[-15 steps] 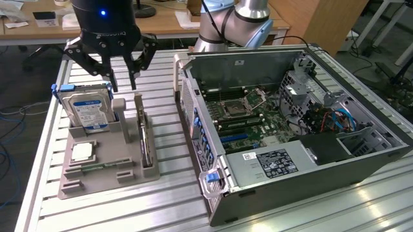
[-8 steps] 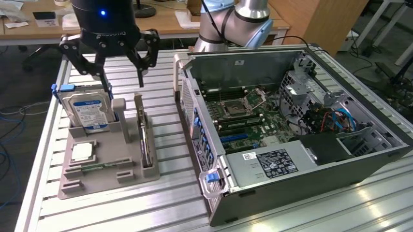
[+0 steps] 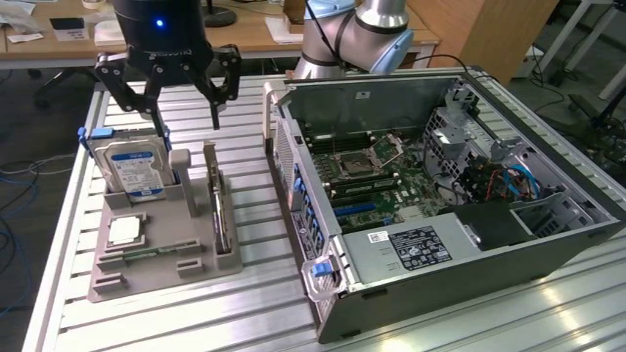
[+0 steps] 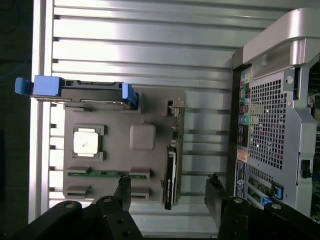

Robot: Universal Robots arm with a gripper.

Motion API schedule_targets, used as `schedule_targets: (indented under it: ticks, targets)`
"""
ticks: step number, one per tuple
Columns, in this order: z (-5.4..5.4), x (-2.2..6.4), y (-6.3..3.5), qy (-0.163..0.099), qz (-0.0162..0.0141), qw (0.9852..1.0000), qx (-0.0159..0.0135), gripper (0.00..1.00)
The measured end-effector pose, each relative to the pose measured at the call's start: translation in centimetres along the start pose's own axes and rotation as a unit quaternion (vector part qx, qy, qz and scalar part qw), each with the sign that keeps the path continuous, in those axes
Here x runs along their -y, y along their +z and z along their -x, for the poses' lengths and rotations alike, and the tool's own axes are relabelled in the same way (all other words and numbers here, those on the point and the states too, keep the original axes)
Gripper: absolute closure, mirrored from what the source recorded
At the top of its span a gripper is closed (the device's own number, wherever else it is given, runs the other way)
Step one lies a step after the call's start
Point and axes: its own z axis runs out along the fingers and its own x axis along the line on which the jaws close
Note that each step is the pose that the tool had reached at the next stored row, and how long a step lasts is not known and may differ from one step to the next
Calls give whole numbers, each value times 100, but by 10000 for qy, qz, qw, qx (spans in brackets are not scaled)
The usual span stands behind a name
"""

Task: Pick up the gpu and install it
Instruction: 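Pick up the gpu and move the gpu toward the slot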

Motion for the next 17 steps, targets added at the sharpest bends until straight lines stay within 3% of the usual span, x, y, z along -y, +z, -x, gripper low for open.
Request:
schedule_targets:
  ticks: [2,8,13,17]
  targets:
    - [2,1,13,5,-16,10000,-1,29]
    - [2,4,71,8,-100,9999,-1,29]
    - [0,8,152,22,-108,9999,7,29]
    - [-3,33,213,32,-110,9999,33,29]
